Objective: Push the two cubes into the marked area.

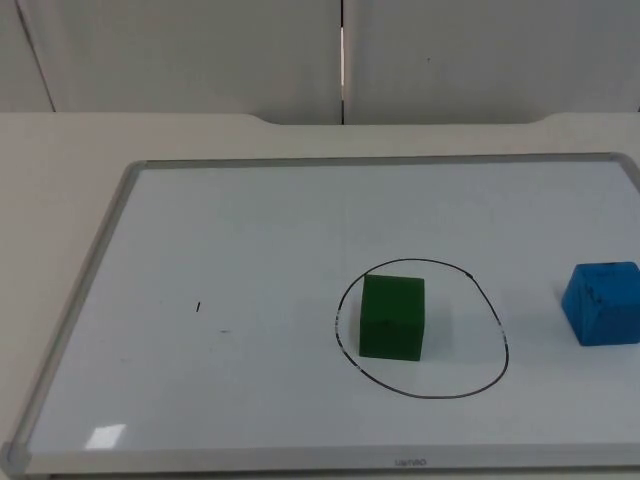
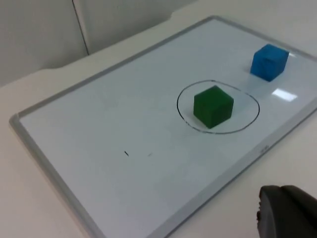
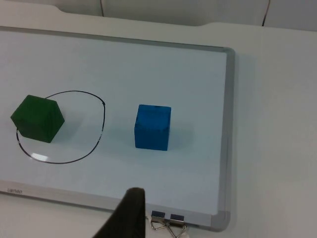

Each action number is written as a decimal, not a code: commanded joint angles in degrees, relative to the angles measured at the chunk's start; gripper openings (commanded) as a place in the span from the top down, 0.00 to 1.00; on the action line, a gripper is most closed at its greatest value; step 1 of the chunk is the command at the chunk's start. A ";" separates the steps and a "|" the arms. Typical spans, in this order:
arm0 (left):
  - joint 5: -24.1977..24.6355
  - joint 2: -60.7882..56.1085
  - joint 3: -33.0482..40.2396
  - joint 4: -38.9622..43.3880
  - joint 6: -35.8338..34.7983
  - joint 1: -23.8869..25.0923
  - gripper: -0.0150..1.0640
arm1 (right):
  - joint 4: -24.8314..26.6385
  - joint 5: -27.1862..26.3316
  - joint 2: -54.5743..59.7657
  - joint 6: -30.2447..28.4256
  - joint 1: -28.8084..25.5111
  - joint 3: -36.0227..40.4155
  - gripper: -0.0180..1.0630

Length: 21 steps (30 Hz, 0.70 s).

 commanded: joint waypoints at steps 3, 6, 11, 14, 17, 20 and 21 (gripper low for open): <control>0.52 -0.29 2.45 -0.43 -0.44 -0.20 0.99 | -0.05 -0.47 -0.08 -0.02 -0.40 0.49 0.01; 0.52 -0.29 2.45 -0.43 -0.44 -0.20 0.99 | -0.05 -0.47 -0.08 -0.02 -0.40 0.49 0.01; 0.52 -0.29 2.45 -0.43 -0.44 -0.20 0.99 | -0.05 -0.47 -0.08 -0.02 -0.40 0.49 0.01; 0.52 -0.29 2.45 -0.43 -0.44 -0.20 0.99 | -0.05 -0.47 -0.08 -0.02 -0.40 0.49 0.01; 0.52 -0.29 2.45 -0.43 -0.44 -0.20 0.99 | -0.05 -0.47 -0.08 -0.02 -0.40 0.49 0.01; 0.52 -0.29 2.45 -0.43 -0.44 -0.20 0.99 | 0.18 -0.47 -0.08 -0.02 -0.40 0.49 0.01; 0.52 -0.29 2.45 -0.43 -0.44 -0.20 0.99 | 0.18 -0.47 -0.08 -0.02 -0.40 0.49 0.01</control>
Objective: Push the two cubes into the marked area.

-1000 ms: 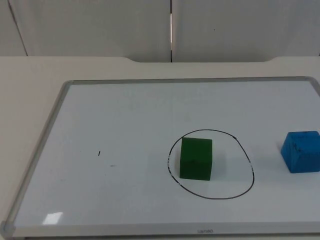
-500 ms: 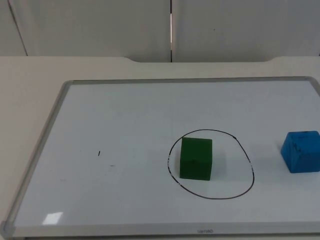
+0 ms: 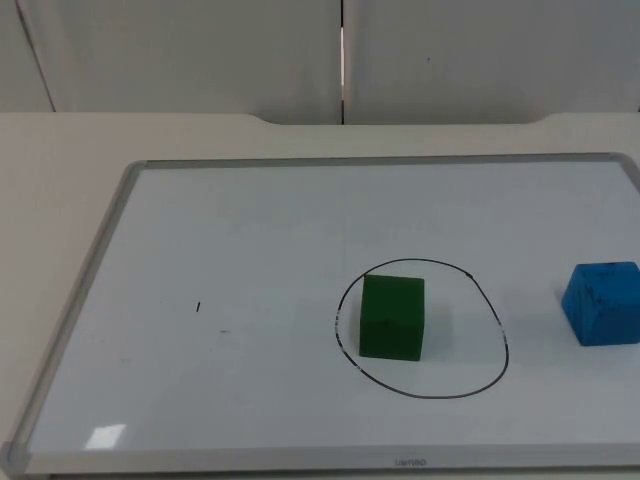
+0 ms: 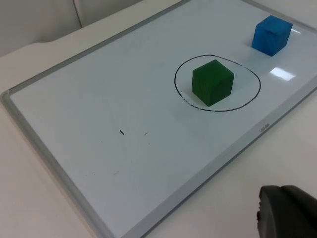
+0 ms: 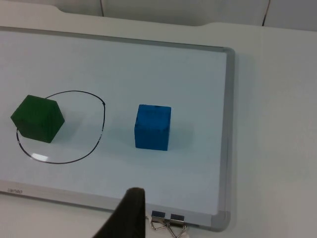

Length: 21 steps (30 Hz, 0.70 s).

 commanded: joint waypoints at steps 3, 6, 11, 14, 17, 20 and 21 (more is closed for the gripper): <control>0.07 -0.29 0.23 -0.43 -0.41 -0.20 0.99 | 0.18 -0.47 -0.08 -0.15 -0.40 0.49 0.01; 0.07 -0.29 0.23 -0.43 -0.41 -0.20 0.99 | 0.18 -0.47 -0.08 -0.15 -0.40 0.49 0.01; 0.07 -0.29 0.23 -0.43 -0.41 -0.20 0.99 | 0.18 -0.47 -0.08 -0.15 -0.40 0.49 0.01; 0.07 -0.29 0.23 -0.43 -0.41 -0.20 0.99 | 0.10 -0.59 -0.08 0.10 -0.40 0.49 0.01; 0.07 -0.29 0.23 -0.43 -0.41 -0.20 0.99 | 0.10 -0.89 -0.08 0.76 -0.40 0.17 0.01; 0.07 -0.29 0.24 -0.22 -0.41 -0.20 0.99 | 0.10 -2.36 4.59 1.42 -0.40 -2.12 0.01; 0.07 -0.29 0.24 -0.22 -0.41 -0.20 0.99 | 0.10 -2.36 4.59 1.42 -0.40 -2.12 0.01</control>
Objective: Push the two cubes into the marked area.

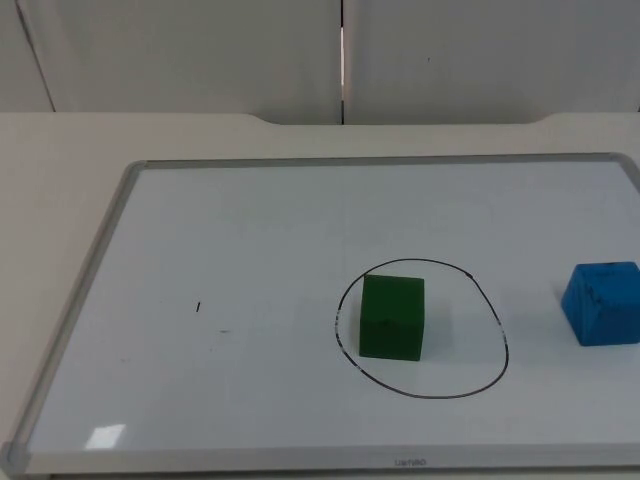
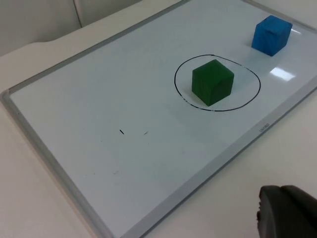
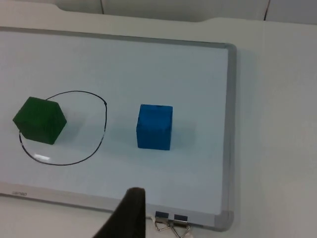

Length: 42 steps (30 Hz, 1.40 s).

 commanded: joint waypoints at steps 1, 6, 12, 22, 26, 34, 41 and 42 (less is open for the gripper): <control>0.02 -0.29 0.24 -0.22 -0.20 -0.20 0.99 | -0.11 -2.28 2.84 0.33 -0.40 -1.71 0.01; 0.02 -0.29 0.24 0.03 -0.20 -0.20 0.99 | -0.11 -6.62 12.90 1.28 -0.40 -7.03 0.01; 0.02 -0.29 0.24 0.01 -0.30 -0.20 0.99 | -0.22 -11.13 26.14 5.12 -0.40 -12.71 0.03; 0.02 -0.29 0.24 0.01 -0.30 -0.20 0.99 | -0.22 -17.72 44.94 5.83 -0.40 -15.40 0.18; 0.02 -0.29 0.24 0.01 -0.30 -0.20 0.99 | -0.22 -20.16 54.68 5.83 -0.40 -15.40 0.38; 0.02 -0.29 0.24 0.43 -0.62 -0.20 0.99 | -0.45 -27.58 66.63 5.83 -0.40 -15.40 0.73; 0.02 -0.29 0.24 0.83 -1.33 -0.20 0.99 | -0.87 -36.13 74.35 5.48 -0.40 -15.40 0.98; 0.02 -0.29 0.24 0.83 -1.33 -0.20 0.99 | -0.87 -36.13 74.35 5.48 -0.40 -15.40 0.98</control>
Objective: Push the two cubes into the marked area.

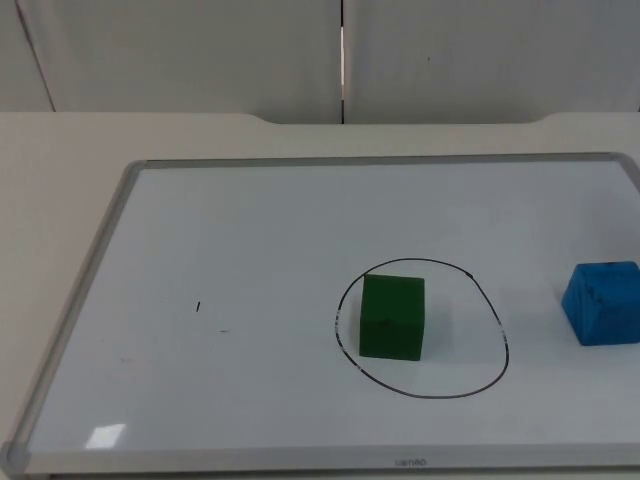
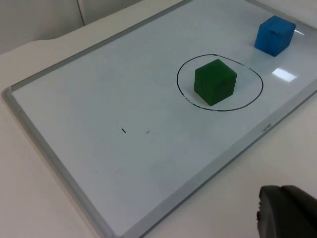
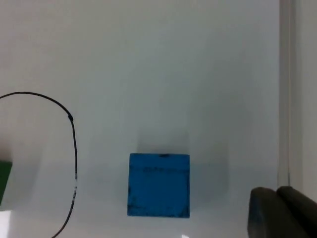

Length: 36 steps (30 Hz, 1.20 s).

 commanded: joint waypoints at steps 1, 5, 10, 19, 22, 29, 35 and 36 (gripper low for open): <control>0.02 -0.29 0.24 0.43 -0.50 -0.20 0.99 | -0.54 -2.81 0.99 -0.21 -0.40 -0.37 0.98; 0.02 -0.29 0.24 0.43 -0.50 -0.20 0.99 | -0.54 -5.04 2.98 -0.21 -0.40 -0.37 0.98; 0.02 -0.29 0.24 0.43 -0.50 -0.20 0.99 | -0.54 -8.51 8.11 -0.21 -0.40 -0.37 0.98; 0.02 -0.29 0.24 0.43 -0.50 -0.20 0.99 | -0.33 -11.44 16.28 -0.21 -0.40 -0.37 0.98; 0.02 -0.29 0.24 0.43 -0.50 -0.20 0.99 | -0.33 -12.64 19.02 -0.21 -0.40 -0.37 0.98; 0.02 -0.29 0.24 0.43 -0.50 -0.20 0.99 | -0.08 -15.91 24.42 -0.09 -0.40 -0.37 0.98; 0.02 -0.29 0.24 0.43 -0.50 -0.20 0.99 | -0.08 -18.15 27.41 0.06 -0.40 -0.37 0.98; 0.02 -0.29 0.24 0.43 -0.50 -0.20 0.99 | -0.08 -18.48 27.66 0.16 -0.40 -0.37 0.98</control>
